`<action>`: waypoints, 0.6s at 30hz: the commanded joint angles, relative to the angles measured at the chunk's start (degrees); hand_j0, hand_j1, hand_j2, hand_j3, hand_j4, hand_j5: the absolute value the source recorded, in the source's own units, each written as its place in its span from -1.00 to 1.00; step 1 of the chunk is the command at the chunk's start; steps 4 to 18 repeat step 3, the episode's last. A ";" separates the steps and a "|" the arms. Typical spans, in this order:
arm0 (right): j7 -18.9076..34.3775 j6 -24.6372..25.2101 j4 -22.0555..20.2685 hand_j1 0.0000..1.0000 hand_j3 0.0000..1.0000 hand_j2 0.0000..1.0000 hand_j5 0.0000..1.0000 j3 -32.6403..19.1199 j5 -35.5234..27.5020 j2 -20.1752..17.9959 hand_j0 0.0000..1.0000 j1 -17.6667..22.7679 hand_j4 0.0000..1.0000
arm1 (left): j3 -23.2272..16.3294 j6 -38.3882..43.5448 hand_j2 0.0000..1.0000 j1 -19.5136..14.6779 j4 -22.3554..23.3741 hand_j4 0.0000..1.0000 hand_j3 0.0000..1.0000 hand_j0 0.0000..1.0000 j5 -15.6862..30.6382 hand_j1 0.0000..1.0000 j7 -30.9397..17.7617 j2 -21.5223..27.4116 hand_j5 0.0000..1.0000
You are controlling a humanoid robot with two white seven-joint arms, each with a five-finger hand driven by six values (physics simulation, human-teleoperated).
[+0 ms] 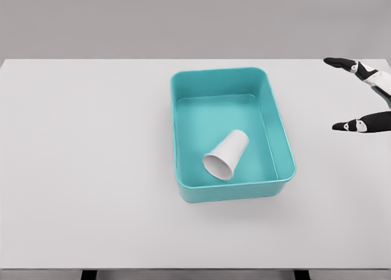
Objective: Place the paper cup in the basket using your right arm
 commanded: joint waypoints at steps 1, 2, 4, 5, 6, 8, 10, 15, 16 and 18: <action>-0.02 0.12 0.32 1.00 1.00 1.00 1.00 -0.03 -0.33 0.31 1.00 0.00 1.00 | 0.00 -0.02 1.00 0.00 0.00 1.00 1.00 1.00 -0.01 1.00 0.00 0.00 1.00; -0.02 0.12 0.76 1.00 1.00 1.00 1.00 -0.03 -0.33 0.31 1.00 0.00 1.00 | 0.00 -0.02 1.00 0.00 0.00 1.00 1.00 1.00 -0.01 1.00 0.00 0.00 1.00; -0.02 0.12 0.93 1.00 1.00 1.00 1.00 -0.03 -0.33 0.40 1.00 0.00 1.00 | 0.00 -0.02 1.00 0.00 0.00 1.00 1.00 1.00 -0.01 1.00 0.00 0.00 1.00; -0.02 0.12 0.93 1.00 1.00 1.00 1.00 -0.03 -0.33 0.40 1.00 0.00 1.00 | 0.00 -0.02 1.00 0.00 0.00 1.00 1.00 1.00 -0.01 1.00 0.00 0.00 1.00; -0.02 0.12 0.93 1.00 1.00 1.00 1.00 -0.03 -0.33 0.40 1.00 0.00 1.00 | 0.00 -0.02 1.00 0.00 0.00 1.00 1.00 1.00 -0.01 1.00 0.00 0.00 1.00; -0.02 0.12 0.93 1.00 1.00 1.00 1.00 -0.03 -0.33 0.40 1.00 0.00 1.00 | 0.00 -0.02 1.00 0.00 0.00 1.00 1.00 1.00 -0.01 1.00 0.00 0.00 1.00; -0.02 0.12 0.93 1.00 1.00 1.00 1.00 -0.03 -0.33 0.40 1.00 0.00 1.00 | 0.00 -0.02 1.00 0.00 0.00 1.00 1.00 1.00 -0.01 1.00 0.00 0.00 1.00; -0.02 0.12 0.93 1.00 1.00 1.00 1.00 -0.03 -0.33 0.40 1.00 0.00 1.00 | 0.00 -0.02 1.00 0.00 0.00 1.00 1.00 1.00 -0.01 1.00 0.00 0.00 1.00; -0.02 0.12 0.93 1.00 1.00 1.00 1.00 -0.03 -0.33 0.40 1.00 0.00 1.00 | 0.00 -0.02 1.00 0.00 0.00 1.00 1.00 1.00 -0.01 1.00 0.00 0.00 1.00; -0.02 0.12 0.93 1.00 1.00 1.00 1.00 -0.03 -0.33 0.40 1.00 0.00 1.00 | 0.00 -0.02 1.00 0.00 0.00 1.00 1.00 1.00 -0.01 1.00 0.00 0.00 1.00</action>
